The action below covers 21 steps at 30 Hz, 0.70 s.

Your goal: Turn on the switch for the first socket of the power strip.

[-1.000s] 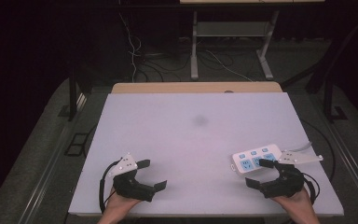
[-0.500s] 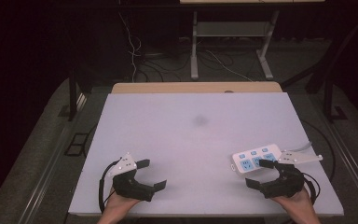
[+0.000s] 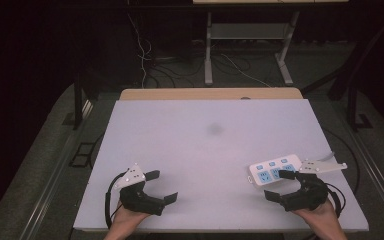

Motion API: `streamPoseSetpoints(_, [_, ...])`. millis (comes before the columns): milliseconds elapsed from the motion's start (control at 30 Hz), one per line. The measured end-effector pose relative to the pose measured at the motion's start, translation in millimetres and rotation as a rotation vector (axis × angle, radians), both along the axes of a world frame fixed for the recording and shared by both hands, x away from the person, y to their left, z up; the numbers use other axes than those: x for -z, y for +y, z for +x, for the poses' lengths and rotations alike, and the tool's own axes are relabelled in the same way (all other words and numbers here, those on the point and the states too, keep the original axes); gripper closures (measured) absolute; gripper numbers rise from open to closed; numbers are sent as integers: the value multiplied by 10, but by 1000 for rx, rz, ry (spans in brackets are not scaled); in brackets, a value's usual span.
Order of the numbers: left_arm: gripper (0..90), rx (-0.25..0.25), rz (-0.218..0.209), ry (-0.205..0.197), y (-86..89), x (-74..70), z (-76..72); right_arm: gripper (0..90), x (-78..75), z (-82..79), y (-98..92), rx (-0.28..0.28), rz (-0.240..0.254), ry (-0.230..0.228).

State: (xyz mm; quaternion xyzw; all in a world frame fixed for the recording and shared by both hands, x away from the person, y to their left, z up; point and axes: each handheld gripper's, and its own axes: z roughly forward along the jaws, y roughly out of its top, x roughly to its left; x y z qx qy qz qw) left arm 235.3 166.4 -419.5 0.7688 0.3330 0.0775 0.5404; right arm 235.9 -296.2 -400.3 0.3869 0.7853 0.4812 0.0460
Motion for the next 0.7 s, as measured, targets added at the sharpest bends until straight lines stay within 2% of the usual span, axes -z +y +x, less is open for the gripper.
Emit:
streamPoseSetpoints(333, [0, -4, -6, 2, 5, 3, 7, 4, -131, 53, -82, 5, -13, -2])
streamPoseSetpoints(700, [0, -9, -6, 2, 10, 2, 10, 4, -282, 144, -140, -4, -65, 2])
